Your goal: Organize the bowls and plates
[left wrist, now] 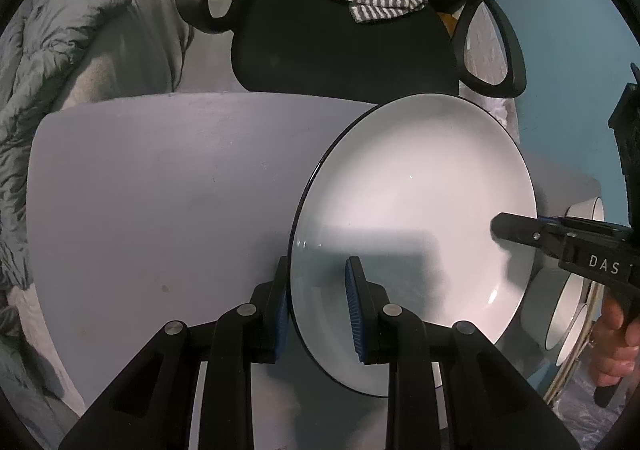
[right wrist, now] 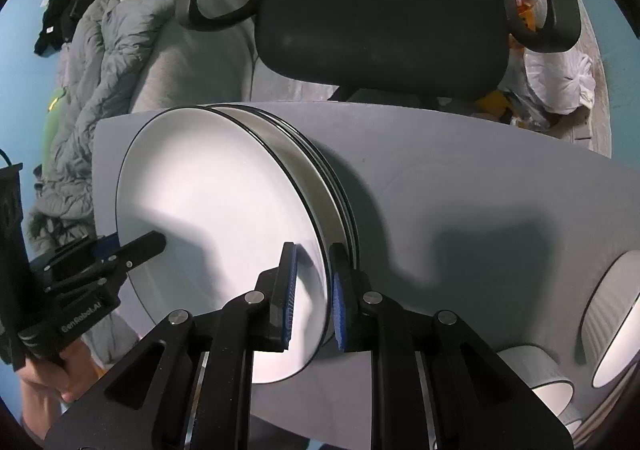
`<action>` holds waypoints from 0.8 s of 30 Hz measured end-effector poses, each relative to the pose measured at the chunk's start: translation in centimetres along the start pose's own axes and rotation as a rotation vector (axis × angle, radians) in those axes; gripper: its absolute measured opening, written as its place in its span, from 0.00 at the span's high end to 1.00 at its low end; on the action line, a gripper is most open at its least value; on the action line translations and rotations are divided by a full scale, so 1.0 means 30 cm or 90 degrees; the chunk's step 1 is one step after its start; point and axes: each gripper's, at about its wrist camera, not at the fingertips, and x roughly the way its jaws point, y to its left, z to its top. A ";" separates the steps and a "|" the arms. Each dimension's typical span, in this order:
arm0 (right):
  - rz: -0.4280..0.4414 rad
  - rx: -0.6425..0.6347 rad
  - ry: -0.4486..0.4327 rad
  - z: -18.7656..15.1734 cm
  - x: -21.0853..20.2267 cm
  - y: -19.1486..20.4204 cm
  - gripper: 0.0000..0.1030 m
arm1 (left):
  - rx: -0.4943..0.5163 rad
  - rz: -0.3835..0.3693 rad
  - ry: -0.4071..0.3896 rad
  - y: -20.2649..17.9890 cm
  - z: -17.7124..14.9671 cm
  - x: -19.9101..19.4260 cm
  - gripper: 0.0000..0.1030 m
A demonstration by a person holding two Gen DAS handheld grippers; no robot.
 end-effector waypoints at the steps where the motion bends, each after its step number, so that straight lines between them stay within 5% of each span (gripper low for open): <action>1: 0.000 0.000 0.001 0.003 0.002 0.001 0.84 | -0.002 -0.001 0.004 0.003 0.002 0.004 0.76; 24: -0.017 0.050 0.053 0.021 0.003 0.004 0.73 | -0.003 0.019 0.012 -0.010 0.007 0.006 0.68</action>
